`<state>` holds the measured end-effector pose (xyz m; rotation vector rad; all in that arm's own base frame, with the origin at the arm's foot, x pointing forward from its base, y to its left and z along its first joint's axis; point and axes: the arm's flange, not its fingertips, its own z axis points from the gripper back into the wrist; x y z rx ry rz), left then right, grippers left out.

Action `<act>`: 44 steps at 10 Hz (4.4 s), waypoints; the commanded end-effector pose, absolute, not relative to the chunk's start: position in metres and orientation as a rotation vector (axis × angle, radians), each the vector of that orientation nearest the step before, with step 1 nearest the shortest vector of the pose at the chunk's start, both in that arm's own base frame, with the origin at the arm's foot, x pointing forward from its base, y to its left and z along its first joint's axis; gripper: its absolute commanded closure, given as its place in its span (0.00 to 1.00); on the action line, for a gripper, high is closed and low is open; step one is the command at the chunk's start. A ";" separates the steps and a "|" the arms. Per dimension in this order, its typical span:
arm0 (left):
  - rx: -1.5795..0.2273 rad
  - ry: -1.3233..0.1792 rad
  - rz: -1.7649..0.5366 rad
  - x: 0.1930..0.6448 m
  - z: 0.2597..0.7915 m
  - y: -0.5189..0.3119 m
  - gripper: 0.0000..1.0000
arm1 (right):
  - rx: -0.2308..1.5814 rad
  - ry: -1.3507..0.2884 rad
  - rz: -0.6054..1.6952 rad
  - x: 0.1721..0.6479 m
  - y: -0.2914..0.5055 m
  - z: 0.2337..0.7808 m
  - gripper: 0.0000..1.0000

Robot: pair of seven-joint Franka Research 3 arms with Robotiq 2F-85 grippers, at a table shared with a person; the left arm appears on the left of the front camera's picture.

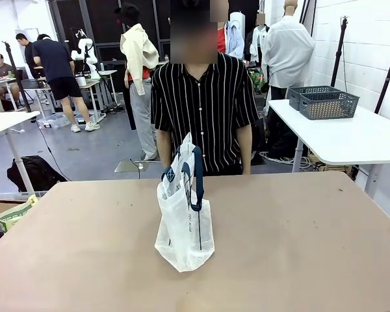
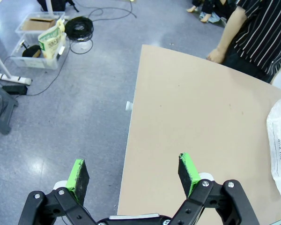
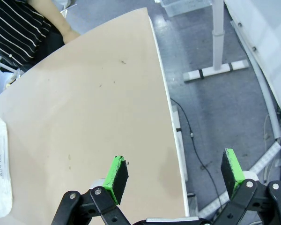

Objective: Transfer purchased items from the store into the shopping bag.
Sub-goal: Open the Reusable shopping bag in the center of the table.

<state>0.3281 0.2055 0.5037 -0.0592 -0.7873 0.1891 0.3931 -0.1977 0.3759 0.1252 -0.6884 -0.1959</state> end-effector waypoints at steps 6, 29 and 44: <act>-0.059 -0.790 0.195 0.327 0.505 0.206 0.00 | 0.125 -0.688 -0.196 0.393 -0.198 0.376 0.00; -0.478 -0.788 -0.549 0.446 0.589 -0.115 0.00 | 0.360 -0.639 0.687 0.369 0.200 0.550 0.00; -0.497 -0.519 -0.591 0.562 0.519 -0.253 0.00 | 0.412 -0.456 0.697 0.393 0.326 0.525 0.00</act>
